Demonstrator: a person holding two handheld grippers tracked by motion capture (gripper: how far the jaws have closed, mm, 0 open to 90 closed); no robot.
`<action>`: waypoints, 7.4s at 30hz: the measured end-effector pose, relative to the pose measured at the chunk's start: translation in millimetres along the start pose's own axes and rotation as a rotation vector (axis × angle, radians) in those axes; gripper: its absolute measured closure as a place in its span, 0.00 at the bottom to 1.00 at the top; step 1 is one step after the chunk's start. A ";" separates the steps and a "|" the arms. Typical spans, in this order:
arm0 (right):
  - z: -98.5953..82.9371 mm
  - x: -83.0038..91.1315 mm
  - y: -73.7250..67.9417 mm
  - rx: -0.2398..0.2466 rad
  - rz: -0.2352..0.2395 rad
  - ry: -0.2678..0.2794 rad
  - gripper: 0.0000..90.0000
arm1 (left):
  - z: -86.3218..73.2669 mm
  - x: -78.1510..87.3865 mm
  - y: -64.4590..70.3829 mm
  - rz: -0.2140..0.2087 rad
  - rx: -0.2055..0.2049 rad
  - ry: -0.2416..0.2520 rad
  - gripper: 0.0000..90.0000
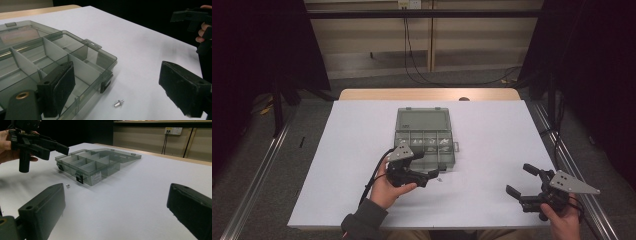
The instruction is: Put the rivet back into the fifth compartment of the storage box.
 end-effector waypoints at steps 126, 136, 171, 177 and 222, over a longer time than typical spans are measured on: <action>-1.4 -1.6 -1.3 0.010 0.003 -0.014 0.02 | -1.8 6.3 -18.1 0.075 0.046 -0.099 0.88; -1.3 -1.5 -1.3 0.009 0.003 -0.011 0.02 | -1.0 14.5 -26.1 0.110 0.058 -0.084 0.88; -1.2 -1.5 -1.7 0.012 0.005 -0.012 0.02 | -12.1 38.5 -60.4 0.255 0.136 -0.061 0.88; -1.2 -1.3 -1.9 0.011 0.005 -0.013 0.02 | -13.7 41.7 -63.6 0.267 0.142 -0.060 0.88; -1.5 0.1 0.1 0.009 0.003 -0.014 0.02 | -16.6 65.3 -64.3 0.242 0.141 0.040 0.44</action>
Point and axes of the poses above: each handheld gripper's, and its own axes: x roughly backward along the jaws, z roughly out of its top, y roughly to its right, the point moved 5 cm from there along -x, roughly forward along the jaws, and after that the axes turned 9 degrees about -y, right-handed, at the moved point
